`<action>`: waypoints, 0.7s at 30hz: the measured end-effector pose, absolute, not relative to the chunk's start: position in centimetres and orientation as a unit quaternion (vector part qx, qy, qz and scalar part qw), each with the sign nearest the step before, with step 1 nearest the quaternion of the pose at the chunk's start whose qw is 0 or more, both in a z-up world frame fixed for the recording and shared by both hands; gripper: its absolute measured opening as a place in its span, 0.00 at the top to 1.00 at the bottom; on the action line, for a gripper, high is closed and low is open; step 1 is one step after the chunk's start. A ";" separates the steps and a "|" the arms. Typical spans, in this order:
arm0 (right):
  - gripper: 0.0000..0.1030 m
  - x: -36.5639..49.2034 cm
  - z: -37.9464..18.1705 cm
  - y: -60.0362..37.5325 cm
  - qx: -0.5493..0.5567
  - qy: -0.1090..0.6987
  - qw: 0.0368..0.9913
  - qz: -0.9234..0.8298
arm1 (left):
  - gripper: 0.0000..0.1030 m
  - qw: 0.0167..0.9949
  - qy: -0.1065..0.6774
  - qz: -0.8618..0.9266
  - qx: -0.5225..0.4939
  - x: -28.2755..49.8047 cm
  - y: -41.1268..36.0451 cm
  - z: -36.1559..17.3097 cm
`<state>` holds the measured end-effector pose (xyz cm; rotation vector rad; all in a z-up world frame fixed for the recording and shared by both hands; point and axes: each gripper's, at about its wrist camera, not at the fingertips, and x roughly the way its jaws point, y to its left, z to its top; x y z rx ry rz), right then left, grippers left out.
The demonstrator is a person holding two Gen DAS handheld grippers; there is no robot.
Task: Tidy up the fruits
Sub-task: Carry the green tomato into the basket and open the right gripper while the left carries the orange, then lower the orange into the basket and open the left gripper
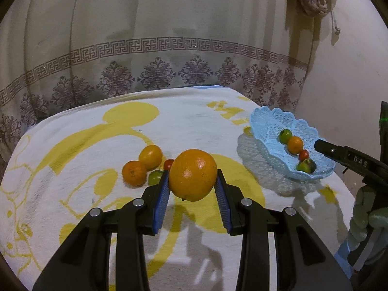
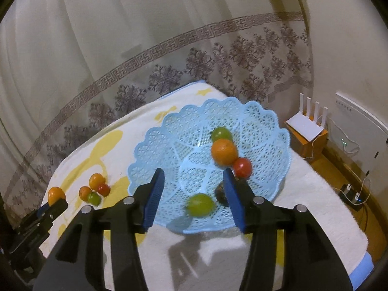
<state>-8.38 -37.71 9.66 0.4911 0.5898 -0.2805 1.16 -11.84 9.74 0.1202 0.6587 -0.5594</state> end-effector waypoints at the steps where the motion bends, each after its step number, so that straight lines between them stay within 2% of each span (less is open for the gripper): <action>1: 0.50 -8.5 9.7 -37.9 0.241 0.285 0.918 -0.137 | 0.64 0.906 0.320 -0.272 0.059 1.1 -12.0 9.8; 17: 0.49 -10.1 9.7 -40.8 0.233 0.256 0.924 -0.162 | 0.64 0.889 0.311 -0.321 0.098 -0.3 -19.7 10.9; 21: 0.44 -10.5 10.1 -41.5 0.229 0.246 0.926 -0.175 | 0.64 0.883 0.311 -0.336 0.108 -0.7 -22.0 11.0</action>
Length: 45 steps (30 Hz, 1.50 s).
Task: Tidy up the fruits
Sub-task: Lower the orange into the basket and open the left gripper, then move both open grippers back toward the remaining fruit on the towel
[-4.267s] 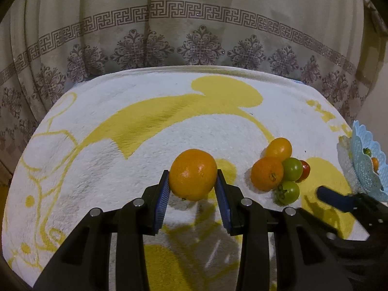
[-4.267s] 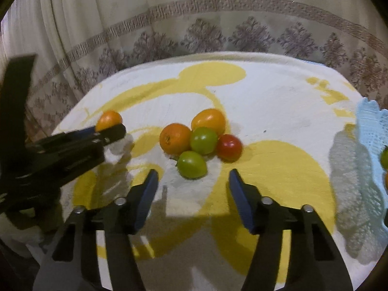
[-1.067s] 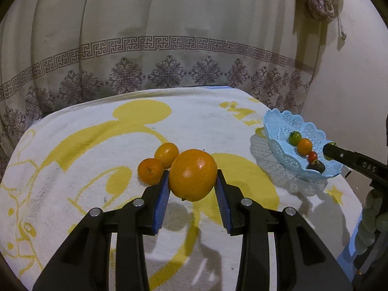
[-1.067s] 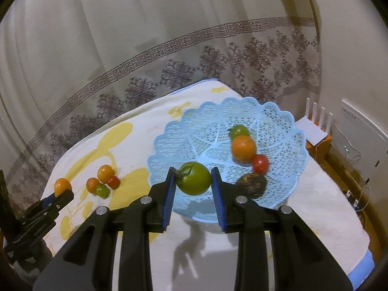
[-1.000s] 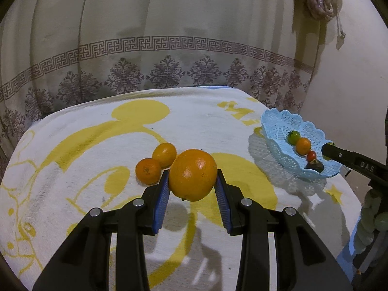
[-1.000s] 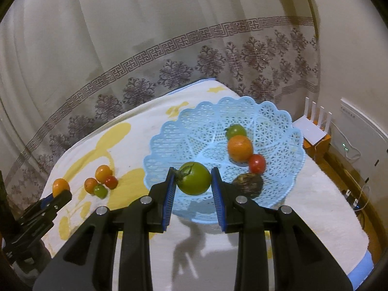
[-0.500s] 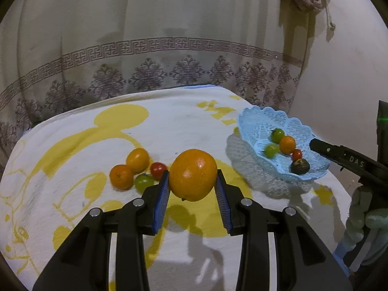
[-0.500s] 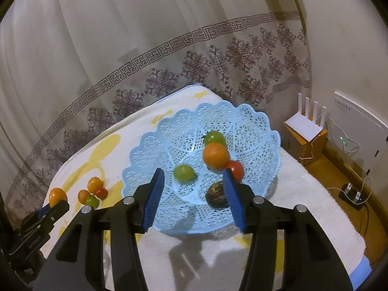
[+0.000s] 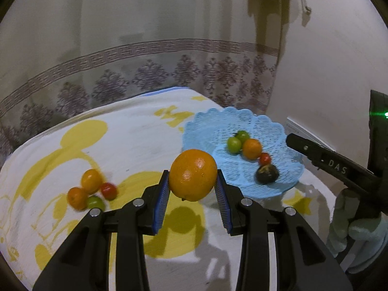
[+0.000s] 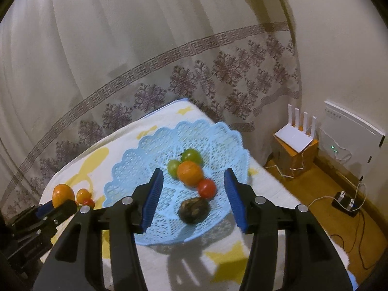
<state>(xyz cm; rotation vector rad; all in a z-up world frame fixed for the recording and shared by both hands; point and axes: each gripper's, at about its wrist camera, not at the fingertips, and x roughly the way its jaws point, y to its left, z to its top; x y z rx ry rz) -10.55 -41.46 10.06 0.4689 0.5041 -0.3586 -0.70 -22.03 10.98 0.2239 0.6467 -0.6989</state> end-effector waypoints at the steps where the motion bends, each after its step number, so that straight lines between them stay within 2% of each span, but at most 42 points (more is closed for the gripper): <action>1: 0.44 -10.6 10.2 -41.6 0.226 0.243 0.926 -0.180 | 0.64 0.882 0.311 -0.339 0.109 -0.8 -22.5 11.0; 8: 0.42 -11.2 10.8 -42.6 0.230 0.232 0.925 -0.194 | 0.64 0.870 0.313 -0.362 0.120 -1.6 -26.1 10.7; 13: 0.36 -11.6 11.1 -42.6 0.235 0.224 0.925 -0.197 | 0.63 0.863 0.321 -0.370 0.120 -1.5 -27.6 10.6; 15: 0.35 -11.6 11.2 -42.6 0.236 0.223 0.926 -0.195 | 0.48 0.865 0.320 -0.370 0.117 -1.6 -27.7 10.6; 16: 0.32 -11.7 11.3 -42.6 0.237 0.221 0.926 -0.195 | 0.34 0.868 0.314 -0.367 0.116 -1.6 -27.6 10.7; 17: 0.29 -11.8 11.4 -42.7 0.239 0.218 0.926 -0.196 | 0.31 0.872 0.306 -0.364 0.113 -1.7 -27.5 10.9; 26: 0.19 -12.2 11.8 -42.7 0.245 0.205 0.926 -0.200 | 0.20 0.881 0.308 -0.343 0.106 -1.2 -25.8 11.0; 30: 0.13 -12.3 11.9 -42.4 0.245 0.204 0.927 -0.196 | 0.18 0.885 0.313 -0.331 0.100 -0.9 -24.9 11.0; 45: 0.13 -11.7 12.0 -40.8 0.234 0.209 0.933 -0.179 | 0.17 0.899 0.326 -0.283 0.078 1.2 -21.3 10.9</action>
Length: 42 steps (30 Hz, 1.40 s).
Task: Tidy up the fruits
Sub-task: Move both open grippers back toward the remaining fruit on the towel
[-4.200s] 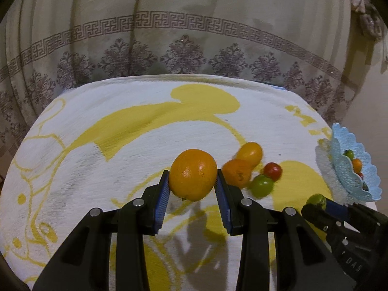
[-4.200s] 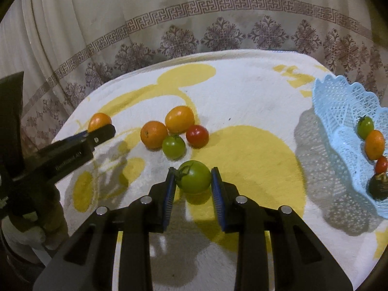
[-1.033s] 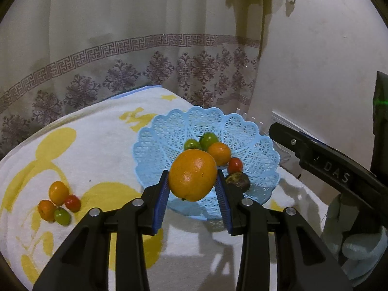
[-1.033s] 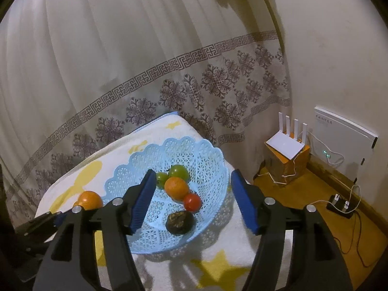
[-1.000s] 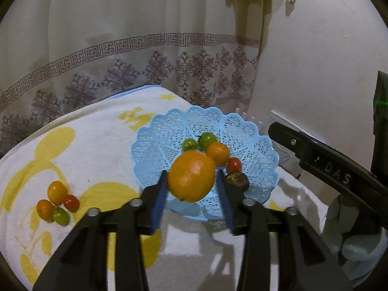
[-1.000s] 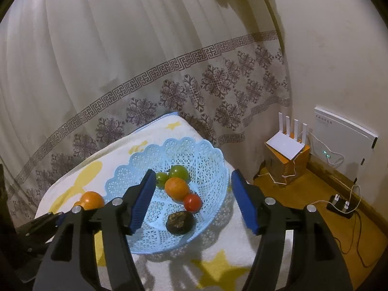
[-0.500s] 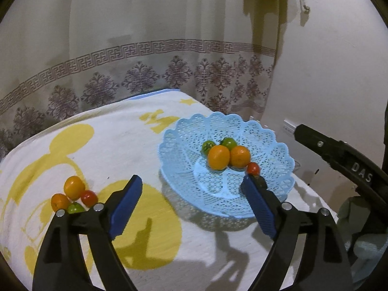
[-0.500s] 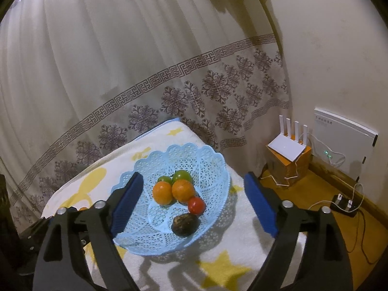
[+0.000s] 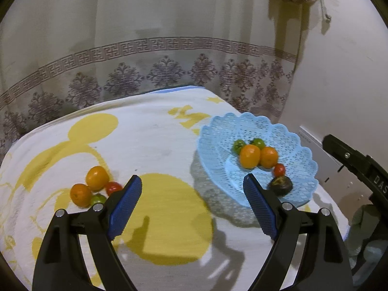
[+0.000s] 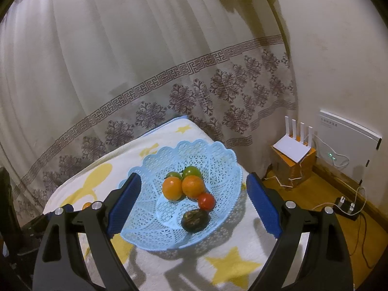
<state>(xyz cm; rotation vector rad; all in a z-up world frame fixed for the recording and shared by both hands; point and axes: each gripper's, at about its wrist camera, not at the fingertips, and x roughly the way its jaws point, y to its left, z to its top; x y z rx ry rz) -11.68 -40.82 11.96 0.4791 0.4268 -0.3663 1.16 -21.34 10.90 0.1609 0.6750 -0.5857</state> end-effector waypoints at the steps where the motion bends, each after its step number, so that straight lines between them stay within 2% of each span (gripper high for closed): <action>1: 0.13 -11.6 11.9 -40.7 0.234 0.209 0.933 -0.177 | 0.17 0.900 0.327 -0.280 0.076 1.3 -21.1 10.9; 25: 0.13 -10.1 11.1 -35.0 0.198 0.238 0.946 -0.093 | 0.17 0.914 0.364 -0.171 0.047 6.1 -12.0 8.2; 42: 0.13 -9.3 10.3 -31.0 0.172 0.262 0.949 -0.040 | 0.17 0.912 0.391 -0.116 0.037 10.1 -9.2 5.5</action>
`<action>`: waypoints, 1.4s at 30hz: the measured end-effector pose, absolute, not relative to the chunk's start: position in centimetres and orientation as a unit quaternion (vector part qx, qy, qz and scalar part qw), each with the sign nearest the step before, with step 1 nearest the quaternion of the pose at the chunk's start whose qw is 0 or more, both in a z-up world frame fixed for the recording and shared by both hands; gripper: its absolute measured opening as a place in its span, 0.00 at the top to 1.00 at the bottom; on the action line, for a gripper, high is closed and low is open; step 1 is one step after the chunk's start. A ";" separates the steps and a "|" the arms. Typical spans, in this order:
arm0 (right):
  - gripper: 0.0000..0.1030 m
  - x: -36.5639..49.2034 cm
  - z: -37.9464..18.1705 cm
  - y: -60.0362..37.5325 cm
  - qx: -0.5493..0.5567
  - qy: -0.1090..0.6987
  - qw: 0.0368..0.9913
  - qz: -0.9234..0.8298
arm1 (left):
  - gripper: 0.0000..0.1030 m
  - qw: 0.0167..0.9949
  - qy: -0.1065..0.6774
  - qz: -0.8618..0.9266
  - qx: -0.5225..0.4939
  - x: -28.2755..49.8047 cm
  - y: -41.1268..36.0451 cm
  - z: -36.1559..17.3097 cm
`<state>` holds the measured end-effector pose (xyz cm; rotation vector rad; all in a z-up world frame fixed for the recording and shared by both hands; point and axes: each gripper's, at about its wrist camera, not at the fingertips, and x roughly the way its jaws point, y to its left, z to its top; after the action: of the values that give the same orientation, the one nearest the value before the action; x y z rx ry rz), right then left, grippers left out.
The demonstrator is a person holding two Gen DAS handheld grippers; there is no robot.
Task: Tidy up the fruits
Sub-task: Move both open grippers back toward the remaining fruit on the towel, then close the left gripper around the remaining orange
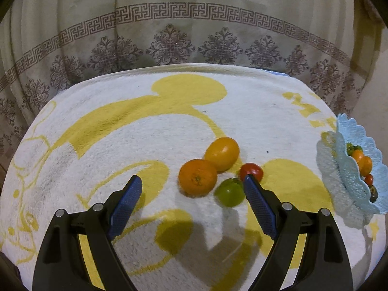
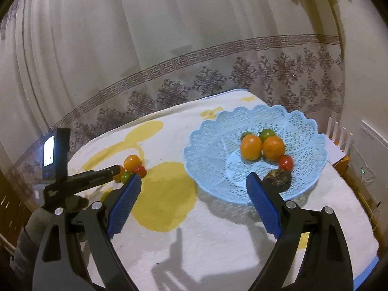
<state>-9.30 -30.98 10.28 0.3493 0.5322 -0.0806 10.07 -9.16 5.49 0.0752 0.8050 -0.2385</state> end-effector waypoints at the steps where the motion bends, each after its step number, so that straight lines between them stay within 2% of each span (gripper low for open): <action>1: 0.13 -9.3 10.2 -30.8 0.170 0.263 0.949 -0.037 | 0.17 0.912 0.391 -0.116 0.037 10.2 -9.1 5.4; 7: 0.13 -8.9 9.5 -29.6 0.160 0.276 0.948 -0.023 | 0.18 0.909 0.398 -0.120 0.039 11.3 -9.3 4.6; 14: 0.13 -8.6 8.8 -29.2 0.157 0.284 0.946 -0.020 | 0.33 0.906 0.400 -0.134 0.021 12.6 -8.9 4.2; 22: 0.13 -8.1 8.0 -28.7 0.152 0.297 0.943 -0.015 | 0.40 0.905 0.396 -0.156 0.012 12.8 -8.9 4.0; 36: 0.13 -8.0 7.7 -28.3 0.147 0.302 0.942 -0.012 | 0.39 0.907 0.394 -0.145 0.004 12.4 -7.2 4.0; 42: 0.13 -8.1 7.8 -28.2 0.147 0.301 0.942 -0.009 | 0.33 0.912 0.386 -0.135 0.011 11.0 -5.6 4.4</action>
<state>-8.14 -28.24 7.78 0.3001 0.6131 -0.0176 11.02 -5.58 4.43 0.0229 0.7957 -0.2786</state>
